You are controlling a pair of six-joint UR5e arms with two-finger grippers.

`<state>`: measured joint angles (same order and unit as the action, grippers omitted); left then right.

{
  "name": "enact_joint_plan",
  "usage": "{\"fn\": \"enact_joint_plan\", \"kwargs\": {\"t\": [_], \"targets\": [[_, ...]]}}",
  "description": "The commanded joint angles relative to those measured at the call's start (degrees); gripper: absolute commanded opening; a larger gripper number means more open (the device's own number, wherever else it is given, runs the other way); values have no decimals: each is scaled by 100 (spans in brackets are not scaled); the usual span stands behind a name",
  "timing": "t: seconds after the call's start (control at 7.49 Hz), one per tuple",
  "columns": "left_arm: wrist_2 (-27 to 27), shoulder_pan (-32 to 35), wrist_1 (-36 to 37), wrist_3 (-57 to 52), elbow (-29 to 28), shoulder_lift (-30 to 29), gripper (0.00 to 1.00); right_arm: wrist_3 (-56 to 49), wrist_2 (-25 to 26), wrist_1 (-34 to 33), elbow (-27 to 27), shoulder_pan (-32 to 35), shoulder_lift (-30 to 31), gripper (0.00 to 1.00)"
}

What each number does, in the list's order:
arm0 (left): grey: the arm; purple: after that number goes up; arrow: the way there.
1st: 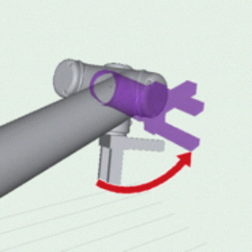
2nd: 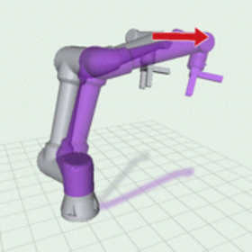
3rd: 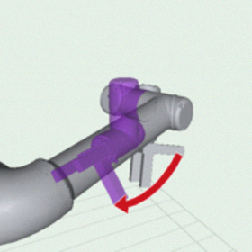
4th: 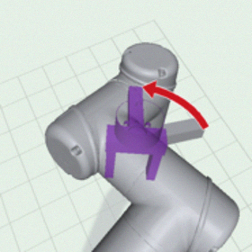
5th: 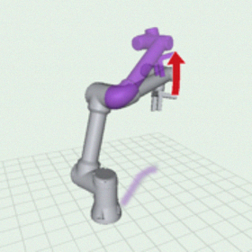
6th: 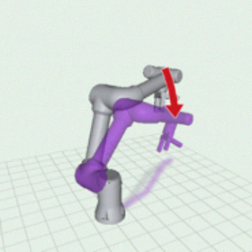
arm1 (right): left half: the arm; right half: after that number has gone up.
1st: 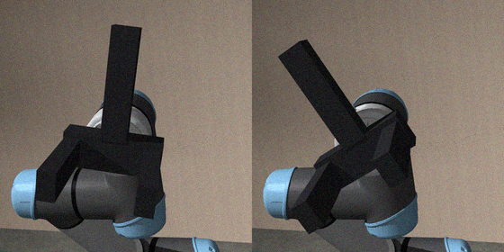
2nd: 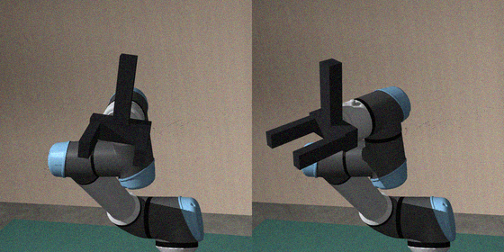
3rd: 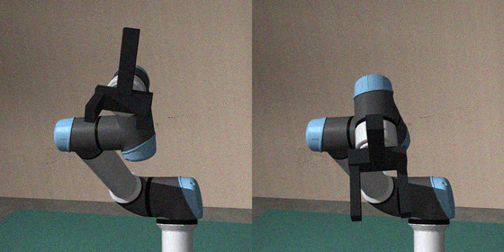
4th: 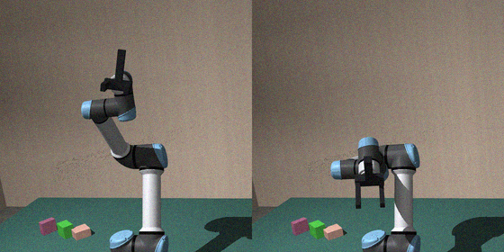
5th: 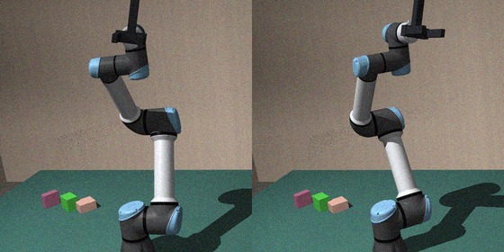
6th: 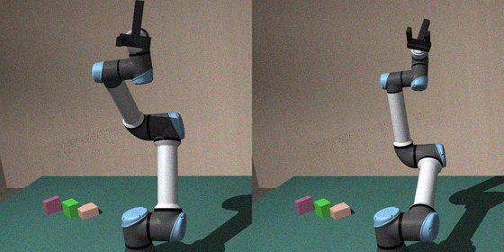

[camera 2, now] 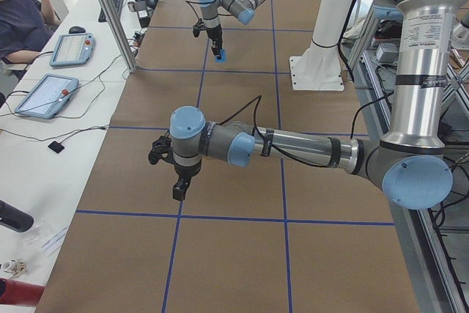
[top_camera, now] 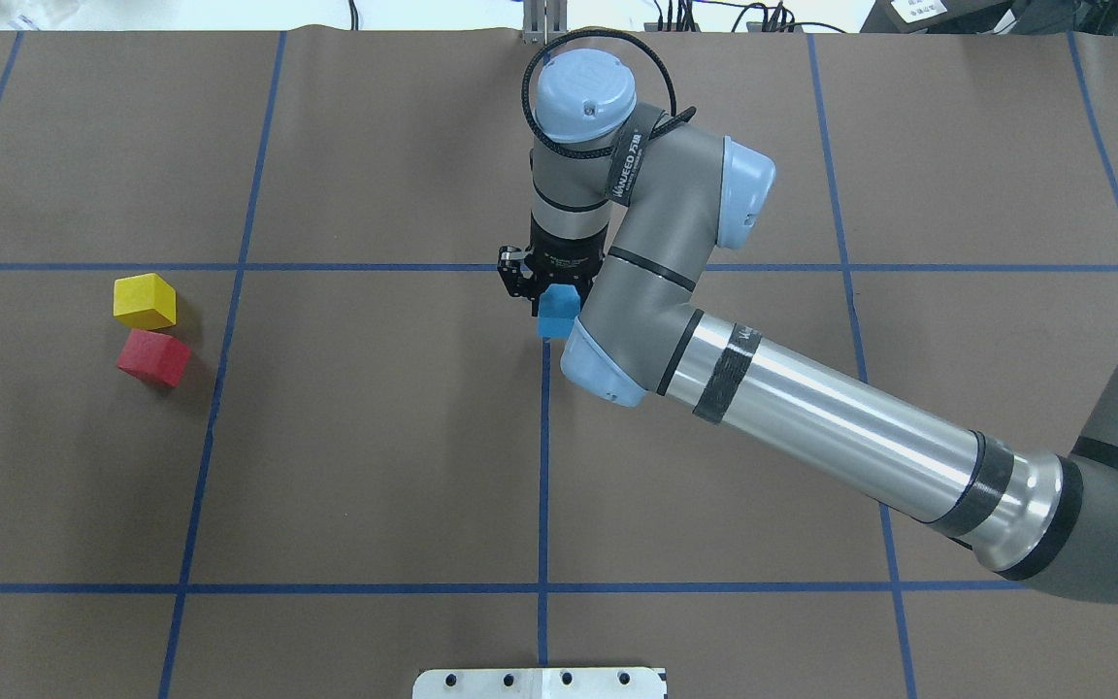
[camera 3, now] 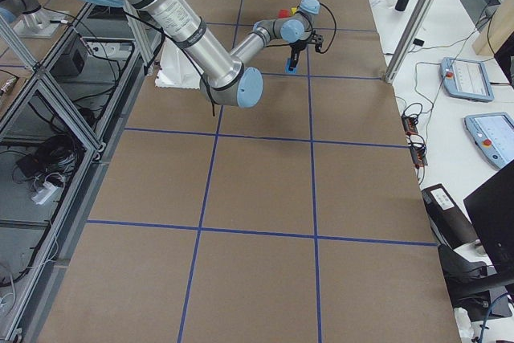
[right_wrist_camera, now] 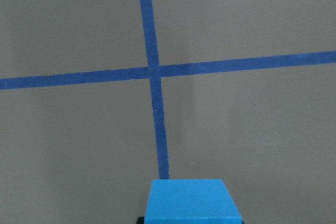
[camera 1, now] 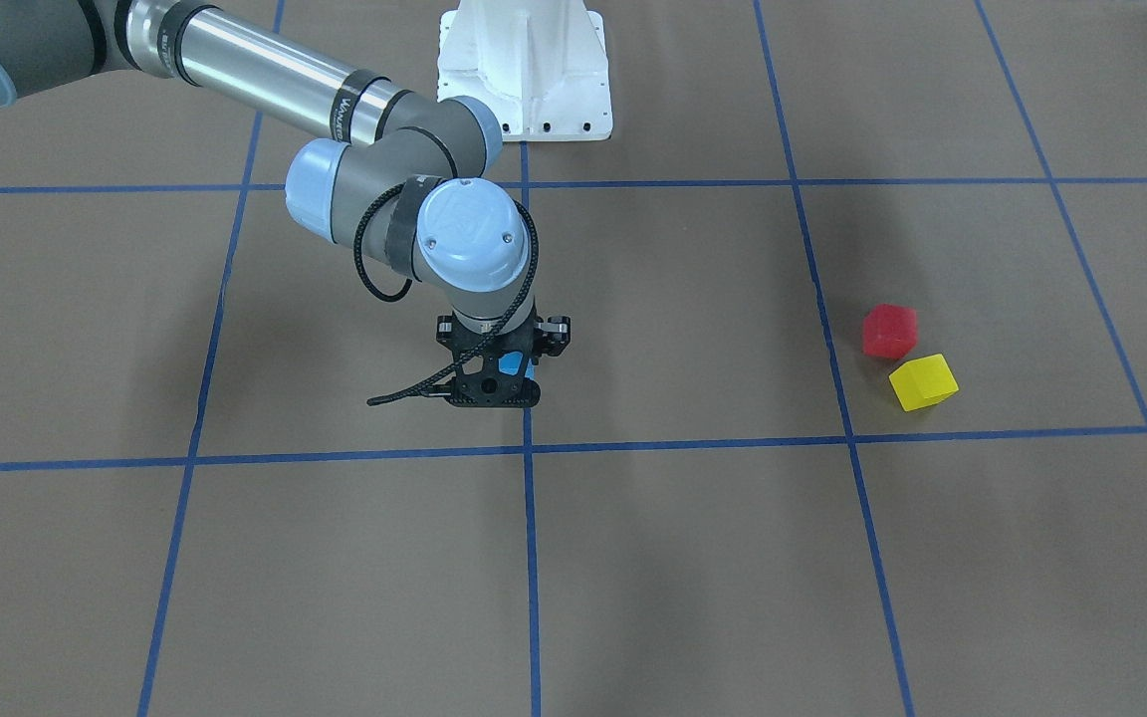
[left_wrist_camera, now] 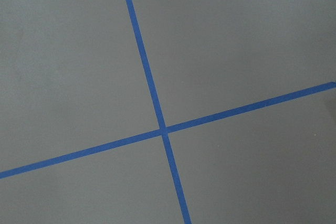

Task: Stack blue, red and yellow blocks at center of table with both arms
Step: 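Carry the blue cube to the table center and set it down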

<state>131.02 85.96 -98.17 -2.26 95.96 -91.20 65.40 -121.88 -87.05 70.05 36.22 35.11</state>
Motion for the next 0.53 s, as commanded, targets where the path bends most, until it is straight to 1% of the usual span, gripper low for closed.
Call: {"fn": "enact_joint_plan", "kwargs": {"t": [0.0, 0.27, 0.4], "targets": [[-6, 0, 0, -3, -7, 6, 100, 26, 234, 171, -255, -159, -57, 0], [-6, 0, 0, -3, -16, 6, 100, 87, 234, 180, -282, -159, -57, 0], [-6, 0, 0, -3, -16, -3, 100, 131, 234, 223, -282, -159, -57, 65]]}}
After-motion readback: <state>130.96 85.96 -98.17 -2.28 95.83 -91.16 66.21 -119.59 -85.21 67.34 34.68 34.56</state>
